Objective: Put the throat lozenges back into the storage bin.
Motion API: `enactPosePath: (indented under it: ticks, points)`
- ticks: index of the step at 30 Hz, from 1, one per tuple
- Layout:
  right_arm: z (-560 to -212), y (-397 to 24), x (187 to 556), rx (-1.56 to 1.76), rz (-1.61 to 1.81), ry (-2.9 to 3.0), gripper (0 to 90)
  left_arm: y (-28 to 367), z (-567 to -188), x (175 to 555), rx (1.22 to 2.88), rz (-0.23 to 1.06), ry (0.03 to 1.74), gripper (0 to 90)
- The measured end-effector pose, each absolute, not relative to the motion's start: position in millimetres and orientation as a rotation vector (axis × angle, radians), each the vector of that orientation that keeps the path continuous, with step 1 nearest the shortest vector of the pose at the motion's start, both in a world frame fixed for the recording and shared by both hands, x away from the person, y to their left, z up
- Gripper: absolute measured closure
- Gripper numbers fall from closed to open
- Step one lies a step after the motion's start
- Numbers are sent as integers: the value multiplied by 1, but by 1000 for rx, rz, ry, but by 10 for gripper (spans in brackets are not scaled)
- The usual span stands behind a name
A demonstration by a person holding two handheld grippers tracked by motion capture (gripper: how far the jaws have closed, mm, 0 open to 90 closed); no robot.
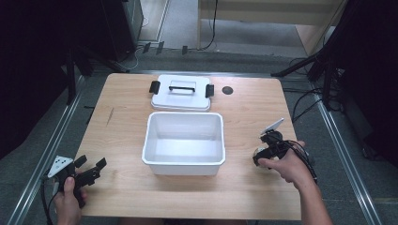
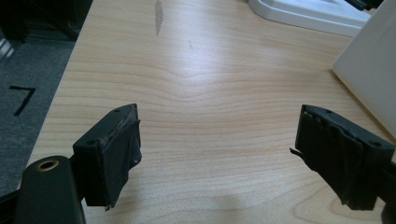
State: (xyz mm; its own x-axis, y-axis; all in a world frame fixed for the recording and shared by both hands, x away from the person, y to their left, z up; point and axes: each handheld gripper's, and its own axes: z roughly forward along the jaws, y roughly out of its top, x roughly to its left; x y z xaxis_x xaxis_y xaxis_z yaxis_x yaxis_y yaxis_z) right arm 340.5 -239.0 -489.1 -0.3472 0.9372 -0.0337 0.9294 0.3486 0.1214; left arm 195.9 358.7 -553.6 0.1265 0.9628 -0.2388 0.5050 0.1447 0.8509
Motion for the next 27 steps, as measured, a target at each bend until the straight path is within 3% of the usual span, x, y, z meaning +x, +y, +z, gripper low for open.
enactPosePath:
  ticks: [10, 14, 27]
  points:
    - [-507, -228, 356, 1820, 21, 2488, 94, 358, -554, 197, 1499, 620, 1503, 147]
    - [-510, -225, 358, 1824, -20, 2479, 200, 358, -554, 197, 1503, 617, 1501, 148]
    - [-491, -217, 357, 1754, 49, 2546, 204, 358, -554, 198, 1503, 615, 1500, 147]
